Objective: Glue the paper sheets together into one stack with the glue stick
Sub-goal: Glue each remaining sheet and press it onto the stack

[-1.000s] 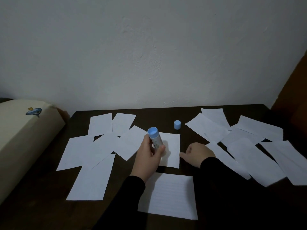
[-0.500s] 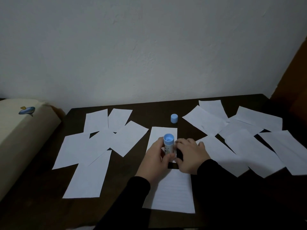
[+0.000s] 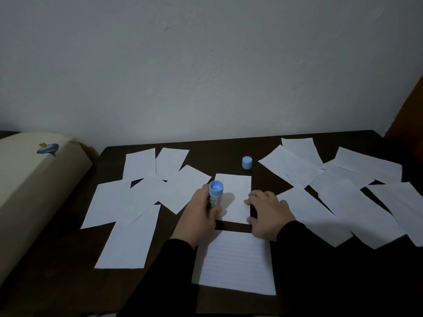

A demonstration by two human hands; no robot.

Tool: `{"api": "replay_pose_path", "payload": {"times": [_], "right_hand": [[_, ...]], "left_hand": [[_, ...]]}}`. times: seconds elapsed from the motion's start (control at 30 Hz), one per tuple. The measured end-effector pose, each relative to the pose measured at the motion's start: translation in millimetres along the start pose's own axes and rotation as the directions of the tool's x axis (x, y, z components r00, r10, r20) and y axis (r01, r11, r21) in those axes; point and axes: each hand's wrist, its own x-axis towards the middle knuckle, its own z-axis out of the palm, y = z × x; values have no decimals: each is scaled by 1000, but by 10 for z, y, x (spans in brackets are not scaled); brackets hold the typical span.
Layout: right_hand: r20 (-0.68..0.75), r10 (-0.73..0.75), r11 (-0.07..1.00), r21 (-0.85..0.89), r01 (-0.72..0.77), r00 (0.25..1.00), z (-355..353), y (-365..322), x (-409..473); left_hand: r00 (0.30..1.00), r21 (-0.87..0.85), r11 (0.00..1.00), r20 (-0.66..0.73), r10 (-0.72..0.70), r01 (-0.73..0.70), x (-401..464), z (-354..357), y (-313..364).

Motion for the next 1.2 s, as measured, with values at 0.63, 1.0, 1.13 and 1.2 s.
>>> {"api": "replay_pose_path", "payload": {"times": [0.63, 1.0, 1.13, 1.2], "right_hand": [[-25, 19, 992, -125, -22, 999, -469, -378, 740], [228, 220, 973, -118, -197, 949, -449, -466, 942], [192, 244, 967, -129, -222, 951, -461, -354, 868], [151, 232, 973, -30, -230, 961, -481, -281, 832]], "left_hand": [[925, -462, 885, -306, -226, 63, 35, -360, -57], [941, -443, 893, -263, -214, 79, 82, -352, -23], [944, -450, 888, -246, -220, 90, 71, -351, 45], [946, -450, 888, -236, -222, 96, 70, -348, 77]]}}
